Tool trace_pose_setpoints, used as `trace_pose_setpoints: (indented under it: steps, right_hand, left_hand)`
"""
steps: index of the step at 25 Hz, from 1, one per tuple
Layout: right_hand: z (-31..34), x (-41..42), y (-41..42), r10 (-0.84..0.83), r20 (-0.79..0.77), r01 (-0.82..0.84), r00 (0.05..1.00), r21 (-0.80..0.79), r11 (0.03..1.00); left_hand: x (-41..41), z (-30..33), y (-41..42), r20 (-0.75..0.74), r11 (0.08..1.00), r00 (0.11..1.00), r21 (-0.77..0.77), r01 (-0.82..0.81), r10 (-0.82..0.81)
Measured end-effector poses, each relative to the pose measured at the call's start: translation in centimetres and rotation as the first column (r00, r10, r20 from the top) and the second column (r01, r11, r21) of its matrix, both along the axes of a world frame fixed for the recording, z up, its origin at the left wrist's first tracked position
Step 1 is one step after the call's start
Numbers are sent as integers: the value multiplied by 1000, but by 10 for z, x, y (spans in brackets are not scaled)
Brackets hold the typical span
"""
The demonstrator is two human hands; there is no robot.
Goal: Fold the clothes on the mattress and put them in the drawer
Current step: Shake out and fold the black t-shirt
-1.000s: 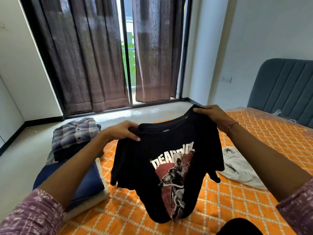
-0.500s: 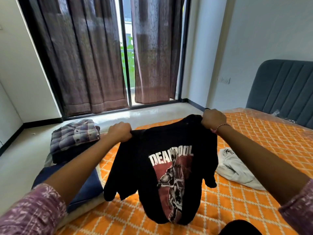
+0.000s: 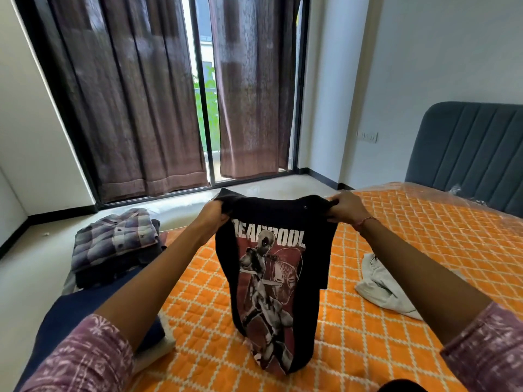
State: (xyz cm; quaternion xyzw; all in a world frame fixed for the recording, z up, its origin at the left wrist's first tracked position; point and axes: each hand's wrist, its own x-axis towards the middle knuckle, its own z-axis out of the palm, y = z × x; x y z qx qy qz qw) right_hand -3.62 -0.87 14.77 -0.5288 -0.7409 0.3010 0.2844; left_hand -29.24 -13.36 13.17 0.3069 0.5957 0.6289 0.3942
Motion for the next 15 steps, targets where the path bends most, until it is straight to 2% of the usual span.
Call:
trace_pose_setpoints:
  steps: [1,3,4,5,6,7,9,11,12,14,15]
  right_hand:
    - [7,-4,0,-101,86,95,991,71,993]
    - [23,-16,2,-194,-126,198,973,18,980]
    - [30,-22,6,-183,-334,162,925,-90,983]
    - [41,-25,9,-161,-519,58,840,-210,976]
    - [50,-28,10,-177,-663,-85,728,-343,936]
    - [56,-30,14,-213,-735,-163,644,-404,900]
    - [69,-34,26,-158,-718,-147,678,-342,928]
    - [90,-39,32,-39,-554,19,832,-42,999]
    - [98,-39,34,-10,-417,74,909,138,988]
    - [108,-38,38,4,-196,67,981,353,933]
    - [109,-36,42,-14,-133,63,991,374,925]
  left_hand:
    - [2,6,2,-106,1000,994,10,-18,19]
    - [5,23,8,-270,997,962,70,-21,40]
    - [5,33,12,-338,996,941,94,-1,33]
    - [4,41,16,-390,995,921,99,23,18]
    - [1,48,20,-439,994,899,94,51,-5]
    - [-3,54,22,-496,994,868,88,68,-15]
    - [-13,64,28,-687,993,727,81,87,-7]
    - [-25,75,36,-881,996,472,66,55,32]
    - [-29,80,39,-925,998,378,55,25,42]
    - [-35,87,45,-942,1000,335,7,1,6]
    - [-38,86,46,-948,997,311,-69,25,-73]
